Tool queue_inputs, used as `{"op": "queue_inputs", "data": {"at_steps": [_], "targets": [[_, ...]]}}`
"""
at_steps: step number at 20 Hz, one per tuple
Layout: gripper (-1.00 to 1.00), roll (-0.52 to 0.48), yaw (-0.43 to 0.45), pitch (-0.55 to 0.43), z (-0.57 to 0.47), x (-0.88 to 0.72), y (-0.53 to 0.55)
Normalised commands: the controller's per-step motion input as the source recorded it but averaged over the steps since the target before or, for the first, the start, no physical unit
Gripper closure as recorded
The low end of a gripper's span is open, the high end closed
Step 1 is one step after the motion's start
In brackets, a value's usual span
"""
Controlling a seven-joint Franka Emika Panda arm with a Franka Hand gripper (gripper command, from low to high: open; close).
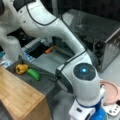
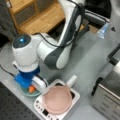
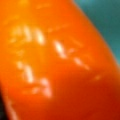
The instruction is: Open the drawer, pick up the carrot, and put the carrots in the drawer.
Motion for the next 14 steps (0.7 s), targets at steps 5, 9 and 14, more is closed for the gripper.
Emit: {"op": "queue_inputs", "data": {"at_steps": [5, 9, 14], "targets": [[1.0, -0.051, 0.06, 0.137, 0.16, 0.04, -0.01], [1.0, -0.049, 0.046, 0.136, 0.16, 0.04, 0.01], [1.0, -0.046, 0.037, 0.13, 0.18, 0.01, 0.02]]}}
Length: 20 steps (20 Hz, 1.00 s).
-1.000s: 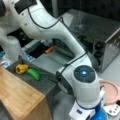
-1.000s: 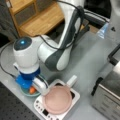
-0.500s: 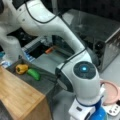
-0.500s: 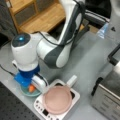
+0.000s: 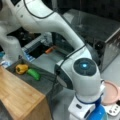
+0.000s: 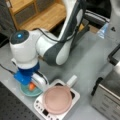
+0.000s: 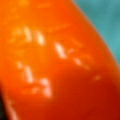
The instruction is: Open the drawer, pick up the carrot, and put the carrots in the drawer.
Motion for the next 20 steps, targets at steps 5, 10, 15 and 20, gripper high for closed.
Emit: {"op": "queue_inputs", "data": {"at_steps": [5, 10, 15, 20], "targets": [[1.0, -0.051, 0.02, 0.099, 0.22, -0.06, 0.09], [1.0, -0.054, 0.0, 0.066, 0.25, -0.15, 0.18], [1.0, -0.068, -0.016, 0.021, 0.09, -0.16, 0.16], [1.0, -0.083, -0.02, 0.021, 0.06, -0.23, 0.07]]}}
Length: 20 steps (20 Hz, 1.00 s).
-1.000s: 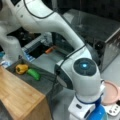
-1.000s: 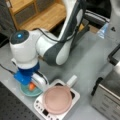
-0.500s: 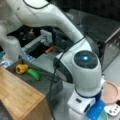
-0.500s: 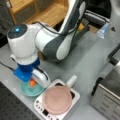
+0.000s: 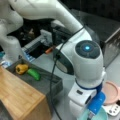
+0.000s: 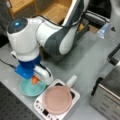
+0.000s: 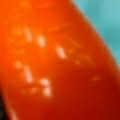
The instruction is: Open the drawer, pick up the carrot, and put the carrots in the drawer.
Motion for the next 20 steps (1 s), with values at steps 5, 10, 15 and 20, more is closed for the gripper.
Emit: {"op": "queue_inputs", "data": {"at_steps": [5, 10, 15, 20], "targets": [[1.0, -0.103, 0.016, -0.053, 0.05, -0.38, 0.03], [1.0, -0.103, 0.016, -0.084, 0.03, -0.57, 0.1], [1.0, -0.142, 0.021, -0.161, -0.02, -0.57, 0.1], [1.0, -0.185, 0.062, -0.165, -0.01, -0.61, 0.11]]}}
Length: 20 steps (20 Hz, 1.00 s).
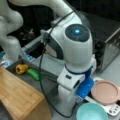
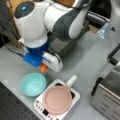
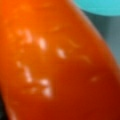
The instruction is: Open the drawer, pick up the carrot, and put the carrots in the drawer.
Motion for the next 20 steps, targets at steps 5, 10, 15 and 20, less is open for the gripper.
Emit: {"op": "queue_inputs", "data": {"at_steps": [5, 10, 15, 20], "targets": [[1.0, -0.185, 0.101, -0.192, -0.02, -0.55, 0.08], [1.0, -0.191, 0.136, -0.166, 0.06, -0.47, -0.05], [1.0, -0.19, 0.14, -0.156, -0.03, -0.33, -0.15], [1.0, -0.157, 0.147, -0.16, -0.1, -0.23, -0.13]]}}
